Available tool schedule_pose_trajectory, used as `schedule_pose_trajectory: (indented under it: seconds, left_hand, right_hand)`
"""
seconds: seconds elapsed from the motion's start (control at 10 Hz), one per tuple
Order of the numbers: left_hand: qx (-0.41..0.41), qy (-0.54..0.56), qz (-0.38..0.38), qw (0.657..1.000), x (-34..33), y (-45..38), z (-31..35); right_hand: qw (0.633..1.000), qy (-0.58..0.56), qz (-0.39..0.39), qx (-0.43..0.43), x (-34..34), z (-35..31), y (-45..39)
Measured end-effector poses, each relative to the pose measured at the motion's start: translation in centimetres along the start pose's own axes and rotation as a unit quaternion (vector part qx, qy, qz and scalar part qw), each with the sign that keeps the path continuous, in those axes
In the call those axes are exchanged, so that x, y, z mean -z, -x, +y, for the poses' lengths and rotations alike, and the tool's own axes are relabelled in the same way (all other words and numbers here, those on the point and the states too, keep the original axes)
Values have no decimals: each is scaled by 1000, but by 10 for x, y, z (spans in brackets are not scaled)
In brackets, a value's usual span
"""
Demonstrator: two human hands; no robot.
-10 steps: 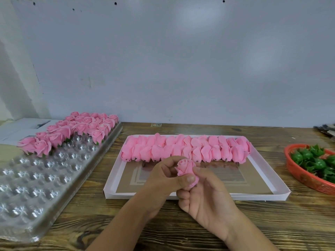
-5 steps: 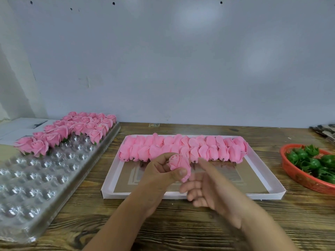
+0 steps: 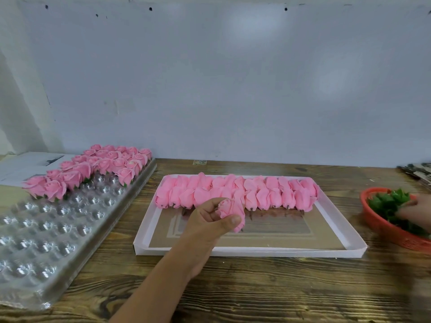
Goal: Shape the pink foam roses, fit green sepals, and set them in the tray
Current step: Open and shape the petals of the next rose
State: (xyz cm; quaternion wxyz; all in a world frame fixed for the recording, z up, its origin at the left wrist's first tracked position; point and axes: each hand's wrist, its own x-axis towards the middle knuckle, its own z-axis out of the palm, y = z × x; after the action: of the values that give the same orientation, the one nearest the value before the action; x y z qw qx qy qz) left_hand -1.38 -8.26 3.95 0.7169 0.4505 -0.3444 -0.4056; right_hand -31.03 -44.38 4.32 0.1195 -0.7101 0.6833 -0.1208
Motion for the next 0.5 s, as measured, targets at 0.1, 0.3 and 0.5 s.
schedule_pose_trajectory:
  seconds: [0.1, 0.3, 0.5]
  left_hand:
    - [0, -5, -8, 1000, 1, 0, -1]
    - [6, -8, -7, 1000, 1, 0, 0]
    - [8, -1, -12, 1000, 3, 0, -2]
  right_hand:
    - [997, 20, -48, 50, -70, 5, -23]
    - [1000, -3, -20, 0, -40, 26, -76]
    - [1000, -13, 10, -5, -38, 33, -106]
